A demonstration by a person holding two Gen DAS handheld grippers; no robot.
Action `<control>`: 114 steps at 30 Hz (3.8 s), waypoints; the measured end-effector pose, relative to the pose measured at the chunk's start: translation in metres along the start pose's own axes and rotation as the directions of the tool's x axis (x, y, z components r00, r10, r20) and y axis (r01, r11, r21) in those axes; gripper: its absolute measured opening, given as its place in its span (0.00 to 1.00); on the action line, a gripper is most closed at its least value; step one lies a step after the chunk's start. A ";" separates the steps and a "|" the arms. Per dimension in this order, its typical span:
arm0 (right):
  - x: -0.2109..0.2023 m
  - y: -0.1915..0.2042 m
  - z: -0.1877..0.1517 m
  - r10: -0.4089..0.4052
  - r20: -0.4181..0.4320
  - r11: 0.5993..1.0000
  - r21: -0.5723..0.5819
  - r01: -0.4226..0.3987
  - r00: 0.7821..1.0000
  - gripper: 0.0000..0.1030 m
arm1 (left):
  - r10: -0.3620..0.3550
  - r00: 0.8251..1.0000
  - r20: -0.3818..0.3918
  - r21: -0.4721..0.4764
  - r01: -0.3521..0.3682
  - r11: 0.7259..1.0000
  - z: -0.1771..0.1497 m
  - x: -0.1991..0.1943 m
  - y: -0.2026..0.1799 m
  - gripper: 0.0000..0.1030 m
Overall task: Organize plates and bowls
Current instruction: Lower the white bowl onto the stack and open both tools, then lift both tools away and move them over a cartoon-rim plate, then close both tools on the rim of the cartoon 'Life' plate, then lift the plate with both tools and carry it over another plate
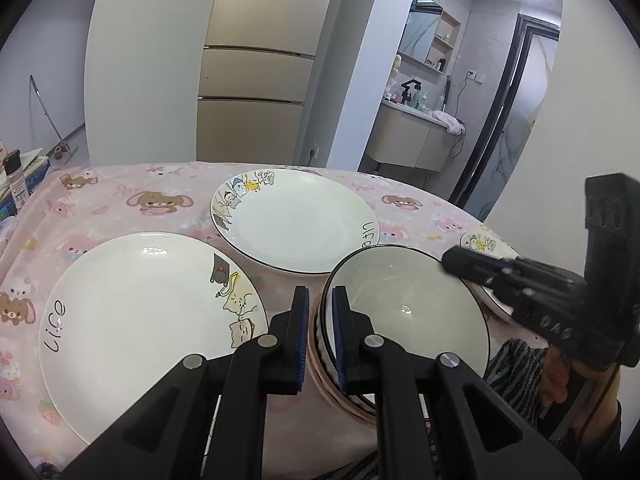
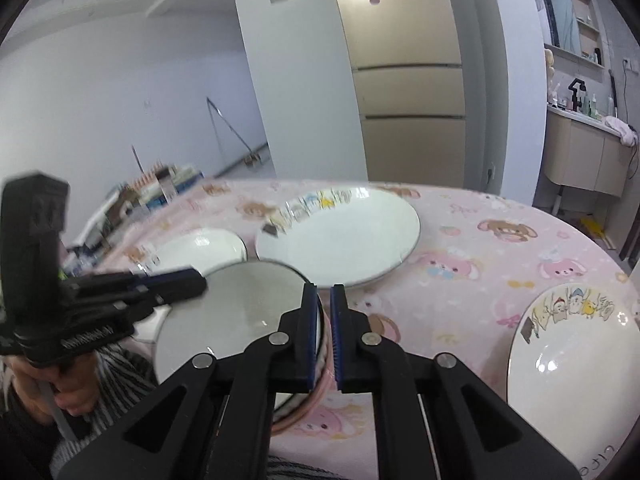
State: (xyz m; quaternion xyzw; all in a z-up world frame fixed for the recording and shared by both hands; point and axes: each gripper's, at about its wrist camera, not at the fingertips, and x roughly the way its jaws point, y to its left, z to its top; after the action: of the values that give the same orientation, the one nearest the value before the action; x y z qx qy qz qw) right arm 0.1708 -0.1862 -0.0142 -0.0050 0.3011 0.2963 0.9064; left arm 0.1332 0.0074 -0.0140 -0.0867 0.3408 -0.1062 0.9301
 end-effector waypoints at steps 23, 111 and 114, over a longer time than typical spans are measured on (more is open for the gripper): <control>-0.072 0.039 0.031 -0.114 0.285 0.979 -0.129 0.156 0.952 1.00 | 0.184 0.939 0.290 0.107 -0.223 0.969 0.015 -0.069 -0.025 1.00; 0.168 -0.099 0.078 -0.066 -0.349 0.993 0.071 0.097 0.935 0.16 | 0.068 0.939 -0.337 -0.076 -0.099 0.992 0.095 0.200 0.103 0.36; 0.170 -0.100 0.076 -0.050 -0.359 0.992 0.088 0.087 0.932 0.18 | 0.059 0.941 -0.333 -0.091 -0.094 0.991 0.093 0.200 0.106 0.32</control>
State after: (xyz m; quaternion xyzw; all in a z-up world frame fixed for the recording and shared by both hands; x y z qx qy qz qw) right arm 0.3753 -0.1634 -0.0617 -0.0226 0.4748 0.2430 0.8456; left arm 0.3579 0.0669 -0.0916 -0.1034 0.4998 -0.0648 0.8575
